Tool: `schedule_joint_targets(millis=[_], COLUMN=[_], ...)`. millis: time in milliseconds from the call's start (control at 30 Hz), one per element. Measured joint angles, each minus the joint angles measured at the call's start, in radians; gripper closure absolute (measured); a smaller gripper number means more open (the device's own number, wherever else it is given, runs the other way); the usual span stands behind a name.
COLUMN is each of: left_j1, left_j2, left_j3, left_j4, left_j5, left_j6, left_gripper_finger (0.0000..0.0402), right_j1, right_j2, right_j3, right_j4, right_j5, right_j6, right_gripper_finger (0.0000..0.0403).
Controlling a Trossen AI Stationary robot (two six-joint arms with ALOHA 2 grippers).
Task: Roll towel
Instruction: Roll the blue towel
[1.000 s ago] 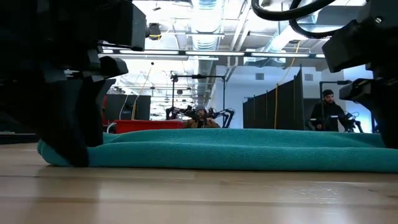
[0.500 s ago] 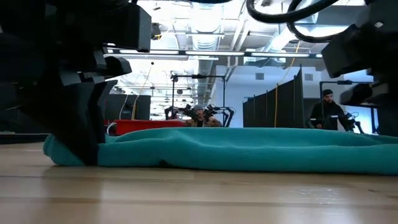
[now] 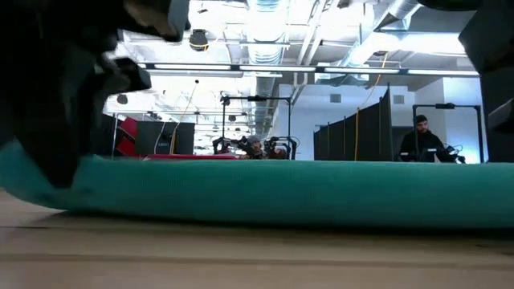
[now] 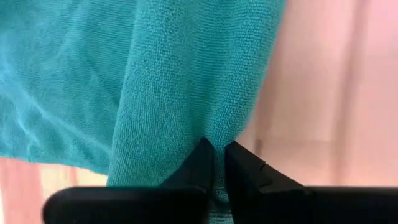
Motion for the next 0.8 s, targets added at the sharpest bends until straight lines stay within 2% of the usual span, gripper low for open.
schedule_joint_targets(millis=[167, 367, 533, 800], left_j1=[0.033, 0.098, 0.153, 0.211], left_j2=[-0.058, -0.129, -0.142, -0.143], left_j3=[0.001, 0.001, 0.000, -0.121], left_j4=[0.004, -0.014, -0.044, 0.052], left_j5=[0.097, 0.135, 0.162, 0.232], left_j6=[-0.008, 0.051, 0.135, 0.218], left_gripper_finger=[0.0387, 0.0387, 0.0387, 0.0387], right_j1=[0.021, 0.027, -0.005, -0.089], right_j2=[-0.002, -0.045, -0.121, -0.157], right_j3=[0.001, 0.001, 0.003, 0.003], right_j4=[0.001, -0.019, -0.130, -0.189], right_j5=[-0.006, -0.021, -0.012, -0.010], right_j6=[0.054, 0.090, 0.091, -0.014], right_gripper_finger=[0.0386, 0.0386, 0.0386, 0.0386])
